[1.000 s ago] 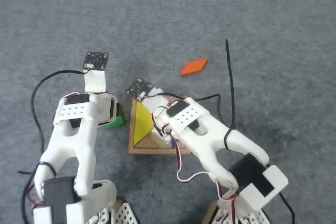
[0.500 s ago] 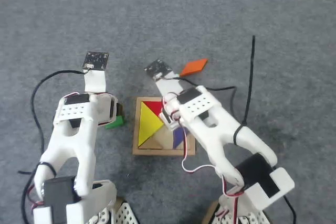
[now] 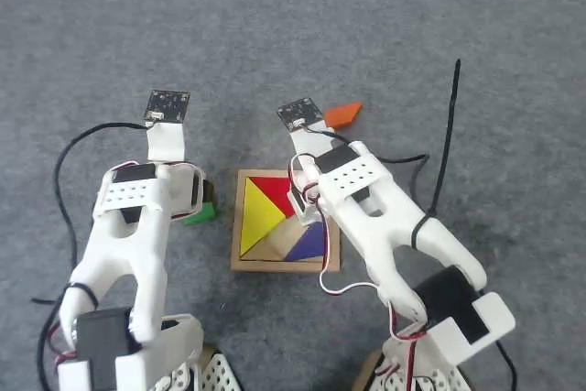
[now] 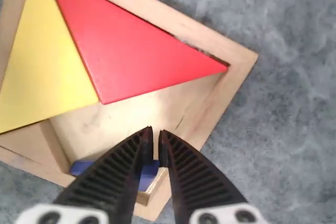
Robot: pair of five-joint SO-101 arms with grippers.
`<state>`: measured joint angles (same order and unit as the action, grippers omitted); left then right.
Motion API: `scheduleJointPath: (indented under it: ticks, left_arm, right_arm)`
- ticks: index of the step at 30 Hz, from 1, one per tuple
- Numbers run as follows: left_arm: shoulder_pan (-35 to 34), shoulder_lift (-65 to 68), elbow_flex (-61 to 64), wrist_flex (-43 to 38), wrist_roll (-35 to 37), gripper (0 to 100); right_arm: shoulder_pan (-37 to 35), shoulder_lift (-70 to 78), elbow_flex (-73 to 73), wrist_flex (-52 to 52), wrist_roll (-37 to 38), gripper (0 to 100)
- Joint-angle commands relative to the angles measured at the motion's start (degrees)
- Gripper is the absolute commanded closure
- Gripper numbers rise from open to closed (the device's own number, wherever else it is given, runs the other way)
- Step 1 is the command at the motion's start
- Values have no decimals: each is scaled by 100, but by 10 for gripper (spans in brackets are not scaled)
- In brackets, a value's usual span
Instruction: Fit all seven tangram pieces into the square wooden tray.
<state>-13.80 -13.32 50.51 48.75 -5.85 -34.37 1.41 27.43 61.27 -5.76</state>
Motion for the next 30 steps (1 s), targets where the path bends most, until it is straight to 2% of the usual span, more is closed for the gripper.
scheduleJointPath:
  ticks: [1,5,12,17,21,25,29,30]
  left_arm:
    - [-35,-132,-136,-114,-44,786]
    - [-35,-132,-136,-114,-44,786]
    - [-35,-132,-136,-114,-44,786]
    - [-35,-132,-136,-114,-44,786]
    - [-35,-132,-136,-114,-44,786]
    - [-35,-132,-136,-114,-44,786]
    - [-35,-132,-136,-114,-44,786]
    - [-35,-132,-136,-114,-44,786]
  right_arm:
    - [4,-356,-264,171,-88,986]
    - [-4,-374,-273,180,-53,974]
    - [-4,-426,-273,145,-35,814]
    - [22,-426,-448,189,9,803]
    - [4,-435,-457,215,598,804]
    - [13,-602,-431,435,1134,831]
    - [198,-1138,-220,435,1503,984]
    - [251,-1279,-79,312,1521,995]
